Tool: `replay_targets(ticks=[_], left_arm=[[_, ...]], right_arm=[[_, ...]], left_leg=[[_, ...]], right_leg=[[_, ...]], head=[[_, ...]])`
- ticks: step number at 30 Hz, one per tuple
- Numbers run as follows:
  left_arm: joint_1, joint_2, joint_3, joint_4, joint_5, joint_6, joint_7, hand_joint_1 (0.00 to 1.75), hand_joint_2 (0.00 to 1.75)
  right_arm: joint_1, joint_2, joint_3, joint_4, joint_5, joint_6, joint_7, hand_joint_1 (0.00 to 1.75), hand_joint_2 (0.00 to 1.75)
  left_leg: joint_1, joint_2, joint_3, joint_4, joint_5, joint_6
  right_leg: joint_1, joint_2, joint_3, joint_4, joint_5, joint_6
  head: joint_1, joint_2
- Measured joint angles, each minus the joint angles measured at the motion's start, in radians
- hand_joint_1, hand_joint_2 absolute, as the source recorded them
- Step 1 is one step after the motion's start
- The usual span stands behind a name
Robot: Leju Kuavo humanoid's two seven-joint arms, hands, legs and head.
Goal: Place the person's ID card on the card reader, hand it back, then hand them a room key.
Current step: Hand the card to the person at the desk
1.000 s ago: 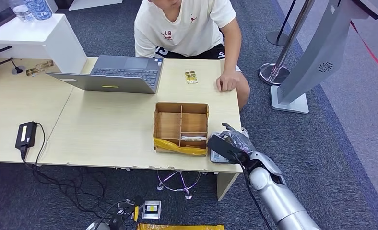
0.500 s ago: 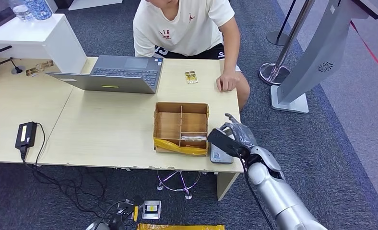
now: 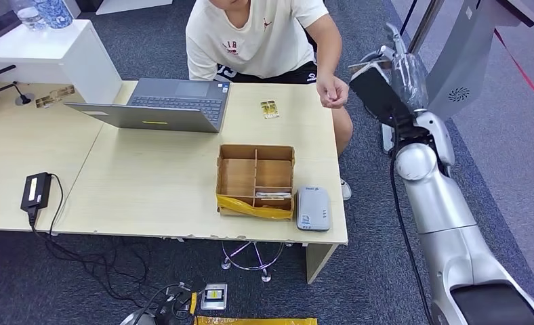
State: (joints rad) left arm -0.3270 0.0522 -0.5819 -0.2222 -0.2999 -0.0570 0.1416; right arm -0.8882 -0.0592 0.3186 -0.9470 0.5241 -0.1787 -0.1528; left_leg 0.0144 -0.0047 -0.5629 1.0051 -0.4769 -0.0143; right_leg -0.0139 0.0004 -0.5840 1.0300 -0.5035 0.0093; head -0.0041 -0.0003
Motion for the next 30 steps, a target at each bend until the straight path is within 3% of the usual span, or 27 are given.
replay_targets(ticks=[7, 14, 20, 24, 30], left_arm=[[-0.027, -0.010, 0.000, -0.004, -0.007, -0.005, 0.025, 0.00, 1.75], [-0.031, -0.019, 0.002, -0.008, 0.045, 0.021, 0.054, 0.00, 1.75], [-0.013, -0.017, 0.024, -0.008, 0.092, 0.038, 0.071, 0.00, 1.75], [-0.002, -0.014, 0.035, -0.007, 0.099, 0.041, 0.071, 0.00, 1.75], [0.012, -0.007, 0.055, -0.006, 0.121, 0.057, 0.070, 0.00, 1.75]], right_arm=[[-0.168, 0.020, 0.001, 0.147, 0.137, -0.007, -0.082, 1.75, 1.75], [-0.214, 0.051, 0.047, 0.344, 0.289, 0.006, 0.028, 1.75, 1.75], [-0.233, 0.051, 0.078, 0.444, 0.329, -0.016, 0.059, 1.75, 1.75], [-0.243, 0.046, 0.088, 0.487, 0.333, -0.048, 0.059, 0.00, 1.75], [-0.246, 0.036, 0.086, 0.522, 0.249, -0.173, 0.012, 0.00, 1.75]], left_leg=[[0.000, 0.000, -0.001, 0.000, 0.000, 0.000], [0.000, -0.003, -0.002, 0.000, 0.000, 0.000], [0.000, -0.003, -0.003, 0.000, 0.000, 0.000], [0.000, -0.003, -0.003, 0.000, 0.000, 0.000], [0.000, -0.003, -0.003, 0.000, 0.000, 0.000]], right_leg=[[0.001, 0.000, 0.000, 0.000, 0.000, 0.000], [0.001, -0.003, 0.000, 0.000, 0.000, 0.000], [0.000, -0.003, -0.001, 0.000, 0.000, 0.000], [0.000, -0.003, -0.001, 0.000, 0.000, 0.000], [0.000, -0.002, -0.002, 0.000, 0.000, 0.000]], head=[[0.000, 0.000], [0.000, 0.000], [0.000, 0.000], [0.000, 0.000], [0.000, 0.000]])
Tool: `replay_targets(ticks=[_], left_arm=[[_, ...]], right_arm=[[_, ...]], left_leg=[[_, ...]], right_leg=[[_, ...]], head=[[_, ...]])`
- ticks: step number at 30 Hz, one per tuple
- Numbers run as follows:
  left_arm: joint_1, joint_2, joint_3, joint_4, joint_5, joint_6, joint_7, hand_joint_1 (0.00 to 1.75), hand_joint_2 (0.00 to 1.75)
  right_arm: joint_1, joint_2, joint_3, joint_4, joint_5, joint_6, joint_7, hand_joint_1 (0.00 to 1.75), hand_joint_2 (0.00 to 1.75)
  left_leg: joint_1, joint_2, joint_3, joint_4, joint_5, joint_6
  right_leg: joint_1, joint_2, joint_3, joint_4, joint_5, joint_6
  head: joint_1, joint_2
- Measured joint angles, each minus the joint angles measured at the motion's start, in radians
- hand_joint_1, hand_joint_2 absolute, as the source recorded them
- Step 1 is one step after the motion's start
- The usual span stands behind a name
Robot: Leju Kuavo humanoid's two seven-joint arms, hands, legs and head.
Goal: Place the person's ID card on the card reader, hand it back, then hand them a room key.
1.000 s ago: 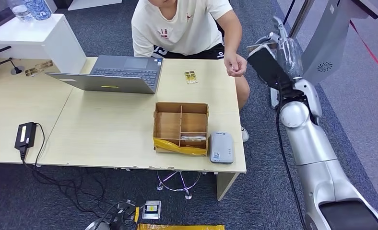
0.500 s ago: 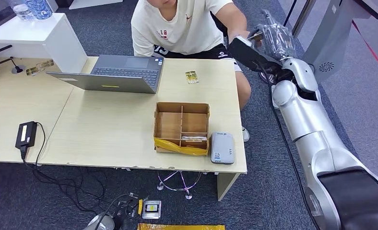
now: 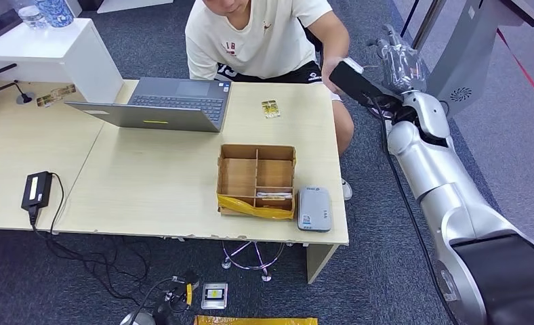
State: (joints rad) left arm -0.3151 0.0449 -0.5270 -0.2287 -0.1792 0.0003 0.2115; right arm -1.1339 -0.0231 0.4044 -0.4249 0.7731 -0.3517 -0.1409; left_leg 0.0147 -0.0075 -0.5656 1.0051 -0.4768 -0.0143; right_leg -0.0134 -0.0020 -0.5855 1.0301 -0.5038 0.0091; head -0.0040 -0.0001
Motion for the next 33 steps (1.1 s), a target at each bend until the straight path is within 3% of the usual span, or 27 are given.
replay_targets(ticks=[3, 6, 9, 14, 18, 23, 28, 33], left_arm=[[0.009, 0.005, 0.006, 0.001, 0.002, 0.010, -0.010, 0.00, 1.75], [0.022, 0.011, 0.012, 0.003, 0.001, 0.013, -0.034, 0.00, 1.75], [0.037, 0.016, 0.014, 0.004, 0.001, 0.021, -0.062, 0.00, 1.75], [0.058, 0.024, 0.022, 0.007, 0.017, 0.037, -0.096, 0.00, 1.75], [0.064, 0.029, 0.024, 0.009, 0.025, 0.043, -0.102, 0.00, 1.75], [0.053, 0.028, 0.037, 0.009, 0.049, 0.052, -0.098, 0.00, 1.75], [0.043, 0.026, 0.047, 0.009, 0.057, 0.052, -0.079, 0.00, 1.75], [0.046, 0.026, 0.048, 0.009, 0.057, 0.037, -0.071, 0.00, 1.75]], right_arm=[[-0.002, -0.002, -0.009, 0.002, -0.074, -0.066, -0.087, 0.00, 1.75], [0.002, 0.000, -0.018, -0.024, -0.123, -0.040, -0.111, 0.00, 1.75], [0.060, -0.001, -0.021, -0.155, -0.140, 0.082, -0.019, 0.00, 1.75], [0.278, -0.018, -0.020, -0.532, -0.137, 0.350, 0.194, 0.00, 1.75], [0.401, -0.031, -0.017, -0.751, -0.142, 0.433, 0.236, 0.00, 1.75], [0.537, -0.057, -0.007, -0.937, -0.231, 0.619, 0.285, 0.00, 1.75], [0.662, -0.072, 0.025, -0.996, -0.226, 0.597, 0.253, 0.00, 1.75], [0.716, -0.080, 0.066, -1.011, -0.240, 0.596, 0.232, 0.00, 1.75]], left_leg=[[0.000, 0.001, 0.000, 0.000, 0.000, 0.000], [0.000, 0.002, 0.000, 0.000, 0.000, 0.000], [0.001, 0.002, 0.002, 0.000, 0.000, 0.000], [0.001, 0.001, 0.001, 0.000, 0.000, 0.000], [0.001, 0.002, 0.001, 0.000, 0.000, 0.000], [0.001, 0.002, 0.002, 0.000, 0.000, 0.000], [0.001, 0.004, 0.002, -0.001, 0.000, 0.000], [0.001, 0.004, 0.001, -0.001, -0.001, -0.001]], right_leg=[[0.000, 0.001, 0.000, 0.000, 0.000, 0.000], [0.000, 0.002, 0.000, 0.000, 0.000, 0.000], [0.001, 0.002, 0.000, 0.000, 0.000, 0.000], [0.001, 0.001, 0.001, 0.000, 0.000, 0.000], [0.001, 0.002, 0.000, 0.000, 0.000, 0.000], [0.001, 0.002, 0.000, -0.001, 0.000, 0.000], [0.001, 0.002, 0.000, -0.001, 0.000, 0.000], [0.001, 0.002, 0.000, 0.000, 0.000, -0.001]], head=[[0.000, 0.000], [0.000, 0.000], [0.000, 0.000], [0.000, 0.000], [0.000, 0.000], [0.000, 0.000], [0.000, 0.000], [0.000, 0.000]])
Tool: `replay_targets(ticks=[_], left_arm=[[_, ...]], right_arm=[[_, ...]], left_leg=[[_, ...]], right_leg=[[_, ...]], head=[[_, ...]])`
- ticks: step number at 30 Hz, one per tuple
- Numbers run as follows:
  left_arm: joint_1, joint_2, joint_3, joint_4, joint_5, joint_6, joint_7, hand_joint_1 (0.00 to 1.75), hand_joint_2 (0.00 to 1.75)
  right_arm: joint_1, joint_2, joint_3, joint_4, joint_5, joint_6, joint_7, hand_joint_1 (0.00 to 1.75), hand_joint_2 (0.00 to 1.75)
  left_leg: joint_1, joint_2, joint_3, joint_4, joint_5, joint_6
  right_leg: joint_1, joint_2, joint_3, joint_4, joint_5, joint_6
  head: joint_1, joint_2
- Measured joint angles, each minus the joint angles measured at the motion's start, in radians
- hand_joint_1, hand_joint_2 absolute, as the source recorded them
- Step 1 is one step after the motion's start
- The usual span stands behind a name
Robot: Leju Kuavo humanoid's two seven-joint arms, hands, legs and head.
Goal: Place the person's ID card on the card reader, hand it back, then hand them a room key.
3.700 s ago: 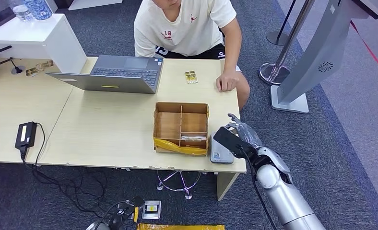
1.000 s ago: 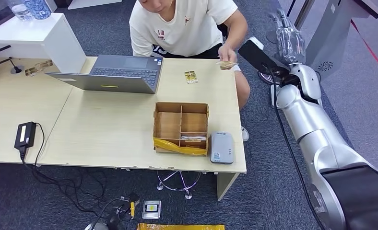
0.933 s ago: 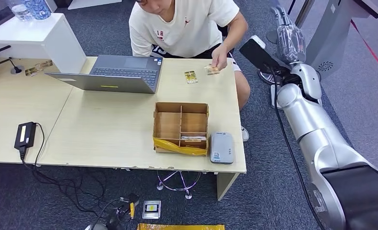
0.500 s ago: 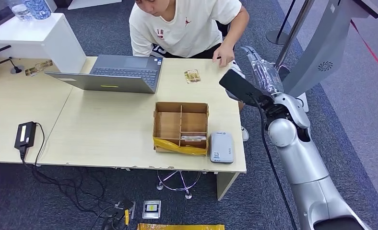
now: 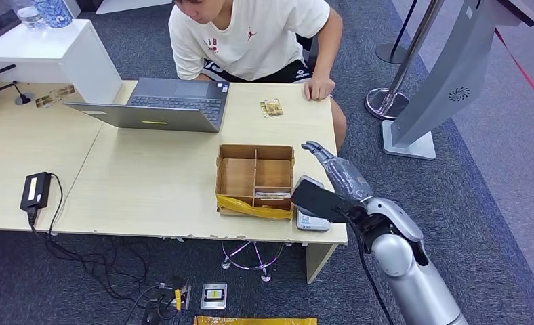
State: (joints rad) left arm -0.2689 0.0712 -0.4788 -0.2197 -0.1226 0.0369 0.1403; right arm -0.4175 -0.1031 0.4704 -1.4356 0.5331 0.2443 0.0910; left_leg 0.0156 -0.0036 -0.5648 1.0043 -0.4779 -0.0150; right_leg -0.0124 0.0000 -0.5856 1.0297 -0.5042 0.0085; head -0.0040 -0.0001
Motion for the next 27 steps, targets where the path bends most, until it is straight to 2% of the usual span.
replay_targets(ticks=[4, 9, 17, 27], left_arm=[[-0.002, -0.001, -0.001, -0.001, -0.006, -0.005, 0.011, 0.00, 1.75], [-0.006, -0.003, -0.001, -0.002, 0.000, 0.008, 0.018, 0.00, 1.75], [-0.006, -0.003, 0.001, -0.002, 0.016, 0.010, 0.019, 0.00, 1.75], [-0.004, -0.003, 0.005, -0.002, 0.028, 0.020, 0.032, 0.00, 1.75]], right_arm=[[0.003, 0.009, 0.053, 0.076, 0.060, -0.045, -0.091, 0.00, 1.75], [-0.015, 0.056, 0.124, 0.189, 0.113, -0.053, -0.171, 0.00, 1.75], [-0.054, 0.118, 0.203, 0.326, 0.130, -0.062, -0.181, 0.00, 1.75], [-0.089, 0.150, 0.244, 0.435, 0.131, -0.135, -0.185, 0.00, 1.75]], left_leg=[[0.000, 0.000, -0.001, 0.000, 0.000, 0.000], [0.000, -0.001, -0.001, 0.000, 0.000, 0.000], [0.000, -0.001, -0.001, 0.000, 0.000, 0.000], [0.000, -0.001, -0.001, 0.000, 0.000, 0.000]], right_leg=[[0.000, 0.000, 0.000, 0.000, 0.000, 0.000], [0.000, 0.000, 0.000, 0.001, 0.000, 0.000], [0.000, 0.000, -0.001, 0.000, -0.001, -0.001], [0.000, 0.000, -0.001, 0.000, -0.001, -0.001]], head=[[0.000, 0.000], [0.000, 0.000], [0.000, 0.000], [0.000, 0.000]])
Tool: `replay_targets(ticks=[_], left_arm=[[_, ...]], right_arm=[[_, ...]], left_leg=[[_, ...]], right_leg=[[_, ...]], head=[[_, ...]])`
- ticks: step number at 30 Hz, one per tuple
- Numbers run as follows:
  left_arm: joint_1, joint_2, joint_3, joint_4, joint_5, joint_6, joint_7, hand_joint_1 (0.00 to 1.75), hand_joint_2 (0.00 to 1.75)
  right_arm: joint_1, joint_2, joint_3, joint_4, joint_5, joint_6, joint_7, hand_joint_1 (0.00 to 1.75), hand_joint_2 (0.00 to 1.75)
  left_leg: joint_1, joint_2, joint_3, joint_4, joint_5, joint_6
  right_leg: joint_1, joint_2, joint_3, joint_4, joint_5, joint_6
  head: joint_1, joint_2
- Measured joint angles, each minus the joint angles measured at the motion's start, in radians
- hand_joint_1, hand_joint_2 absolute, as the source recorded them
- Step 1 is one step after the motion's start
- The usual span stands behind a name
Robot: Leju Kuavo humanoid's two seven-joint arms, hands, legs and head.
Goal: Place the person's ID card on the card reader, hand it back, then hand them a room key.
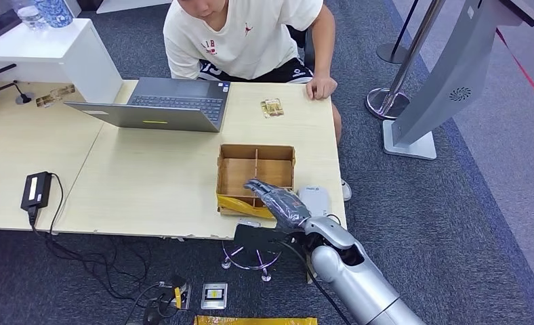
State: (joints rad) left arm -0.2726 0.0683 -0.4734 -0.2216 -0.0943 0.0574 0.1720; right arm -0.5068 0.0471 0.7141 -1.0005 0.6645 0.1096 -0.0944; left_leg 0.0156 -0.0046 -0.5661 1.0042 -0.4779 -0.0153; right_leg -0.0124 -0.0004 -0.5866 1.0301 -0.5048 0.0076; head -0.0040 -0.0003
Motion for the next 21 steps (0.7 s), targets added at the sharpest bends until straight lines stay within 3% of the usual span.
replay_targets(ticks=[7, 16, 21], left_arm=[[0.000, 0.000, 0.000, 0.000, 0.001, 0.006, 0.000, 0.00, 1.75], [-0.001, 0.000, 0.000, 0.000, 0.007, 0.017, 0.000, 0.00, 1.75], [-0.001, 0.000, 0.000, 0.000, 0.000, 0.021, 0.000, 0.00, 1.75]], right_arm=[[-0.022, 0.012, 0.012, 0.052, 0.004, -0.057, 0.001, 0.00, 1.75], [-0.041, 0.019, 0.013, 0.112, 0.035, -0.205, -0.004, 0.00, 1.75], [-0.051, 0.019, 0.013, 0.149, 0.040, -0.260, -0.005, 0.07, 1.75]], left_leg=[[0.000, 0.000, 0.000, 0.000, 0.000, 0.000], [0.000, 0.000, 0.000, 0.000, 0.000, 0.000], [0.000, 0.000, 0.000, 0.000, 0.000, 0.000]], right_leg=[[0.000, 0.000, 0.000, 0.000, 0.000, 0.000], [0.000, 0.000, 0.000, 0.000, 0.000, 0.000], [0.000, 0.000, -0.001, 0.000, 0.000, 0.000]], head=[[0.000, 0.000], [0.000, 0.000], [0.000, 0.000]])
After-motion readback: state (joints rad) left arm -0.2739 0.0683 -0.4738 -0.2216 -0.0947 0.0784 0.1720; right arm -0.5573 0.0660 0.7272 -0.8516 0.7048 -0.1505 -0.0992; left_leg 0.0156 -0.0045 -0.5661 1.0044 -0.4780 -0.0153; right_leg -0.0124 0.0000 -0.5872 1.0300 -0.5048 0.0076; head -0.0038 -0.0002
